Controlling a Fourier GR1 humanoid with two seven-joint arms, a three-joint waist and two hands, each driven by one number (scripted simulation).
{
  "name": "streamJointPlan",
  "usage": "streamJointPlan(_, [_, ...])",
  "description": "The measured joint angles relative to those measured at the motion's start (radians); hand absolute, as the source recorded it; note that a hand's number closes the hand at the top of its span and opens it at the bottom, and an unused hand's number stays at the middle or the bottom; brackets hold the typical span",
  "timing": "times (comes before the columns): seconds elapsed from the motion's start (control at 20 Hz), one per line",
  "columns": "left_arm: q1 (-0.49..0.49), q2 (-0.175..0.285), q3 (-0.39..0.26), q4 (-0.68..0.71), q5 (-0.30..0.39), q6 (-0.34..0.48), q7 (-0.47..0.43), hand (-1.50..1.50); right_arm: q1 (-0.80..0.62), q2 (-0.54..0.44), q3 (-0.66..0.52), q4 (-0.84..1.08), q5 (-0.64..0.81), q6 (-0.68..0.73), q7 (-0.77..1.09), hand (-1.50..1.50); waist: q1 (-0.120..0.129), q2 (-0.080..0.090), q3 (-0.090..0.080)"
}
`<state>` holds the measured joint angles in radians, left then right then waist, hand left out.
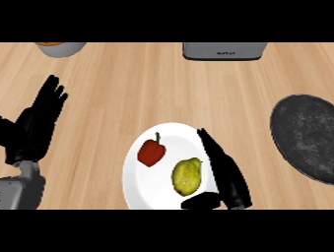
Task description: Pick the pear from the plate and place it in the pan
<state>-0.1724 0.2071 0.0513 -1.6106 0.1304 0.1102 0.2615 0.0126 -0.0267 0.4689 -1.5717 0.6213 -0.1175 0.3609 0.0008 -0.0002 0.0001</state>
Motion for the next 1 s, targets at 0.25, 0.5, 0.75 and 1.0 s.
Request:
streamJointPlan(0.25, [-0.001,-0.021,0.002,-0.012,-0.016,-0.001,0.009,0.0,-0.047,0.017,-0.01,0.083,-0.03,-0.006,-0.043,1.5,0.0,0.0,0.0])
streamJointPlan(0.5, [0.016,-0.025,0.017,-0.013,-0.015,-0.019,-0.003,0.0,-0.118,0.022,0.009,0.15,-0.028,-0.068,-0.09,1.5,0.001,-0.001,-0.001])
streamJointPlan(0.75, [0.012,-0.021,0.043,-0.013,-0.005,-0.044,0.006,0.0,-0.169,0.024,0.046,0.21,-0.058,-0.148,-0.105,1.5,0.001,-0.001,-0.001])
streamJointPlan(1.0, [0.025,-0.024,0.053,-0.014,-0.009,-0.059,-0.001,0.0,-0.132,0.006,0.06,0.194,-0.073,-0.174,-0.166,1.5,0.0,-0.002,0.0])
